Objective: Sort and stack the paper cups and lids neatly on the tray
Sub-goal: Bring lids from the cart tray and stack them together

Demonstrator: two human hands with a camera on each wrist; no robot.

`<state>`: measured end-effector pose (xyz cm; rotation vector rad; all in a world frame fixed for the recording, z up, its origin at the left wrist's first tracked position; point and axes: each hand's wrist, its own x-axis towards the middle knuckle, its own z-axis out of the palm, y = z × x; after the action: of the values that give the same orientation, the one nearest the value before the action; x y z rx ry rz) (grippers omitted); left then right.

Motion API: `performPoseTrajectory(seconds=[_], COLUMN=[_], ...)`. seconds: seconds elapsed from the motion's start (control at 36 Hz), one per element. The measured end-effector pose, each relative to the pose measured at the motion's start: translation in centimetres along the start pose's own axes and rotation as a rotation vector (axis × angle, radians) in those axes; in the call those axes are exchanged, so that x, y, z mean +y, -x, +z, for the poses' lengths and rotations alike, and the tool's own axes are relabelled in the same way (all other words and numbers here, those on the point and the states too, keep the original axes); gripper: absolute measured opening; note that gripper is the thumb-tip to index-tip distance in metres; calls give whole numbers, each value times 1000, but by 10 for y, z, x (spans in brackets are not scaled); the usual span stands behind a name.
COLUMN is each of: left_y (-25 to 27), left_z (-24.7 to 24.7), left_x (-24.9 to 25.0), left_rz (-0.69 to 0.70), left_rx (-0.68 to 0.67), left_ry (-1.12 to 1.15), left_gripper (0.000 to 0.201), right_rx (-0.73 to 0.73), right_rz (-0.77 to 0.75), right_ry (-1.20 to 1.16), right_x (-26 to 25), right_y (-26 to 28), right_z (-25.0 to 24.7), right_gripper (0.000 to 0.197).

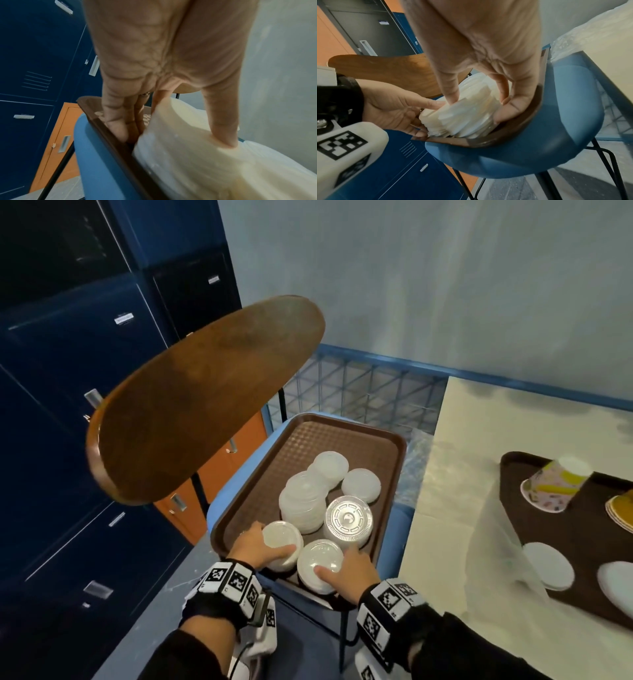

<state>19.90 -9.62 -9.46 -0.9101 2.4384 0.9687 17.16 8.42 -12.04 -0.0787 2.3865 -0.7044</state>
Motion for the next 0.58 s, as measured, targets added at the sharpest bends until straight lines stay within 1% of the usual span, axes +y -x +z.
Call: performPoseTrajectory(seconds=[0.06, 0.14, 0.17, 0.25, 0.28, 0.33, 0.39, 0.47, 0.5, 0.56, 0.58], left_y=[-2, -1, -1, -5, -4, -2, 4, 12, 13, 19, 23], left_z=[-2, -2, -2, 0, -1, -2, -9, -24, -28, -35, -34], left_x=[-1, -1, -1, -3, -3, -1, 2, 7, 11, 21, 31], left_rz=[-23, -38, -41, -41, -34, -24, -7, 64, 88, 127, 177], left_rx=[-12, -41, -41, -26, -29, -61, -128, -238, -267, -290, -296], left_ry=[5, -49, -47, 1, 33, 76, 68, 64, 75, 145, 183], left_gripper=[81, 96, 97, 88, 87, 84, 83, 96, 95, 84, 84], right_rx=[-2, -23, -30, -56, -66, -97, -122, -164, -167, -142, -116], right_rz=[10, -3, -9, -10, -27, -77, -117, -138, -140, -144, -143], right_ry=[-10, -61, -84, -137, -158, -225, -296, -437, -493, -596, -645], right_x=[-2, -3, -3, 1, 1, 2, 3, 12, 16, 26, 34], right_y=[0, 1, 1, 3, 4, 9, 14, 24, 28, 36, 42], right_z=[1, 0, -1, -8, -11, -19, -30, -51, -59, -75, -86], right_gripper=[91, 90, 89, 84, 80, 65, 52, 32, 29, 34, 36])
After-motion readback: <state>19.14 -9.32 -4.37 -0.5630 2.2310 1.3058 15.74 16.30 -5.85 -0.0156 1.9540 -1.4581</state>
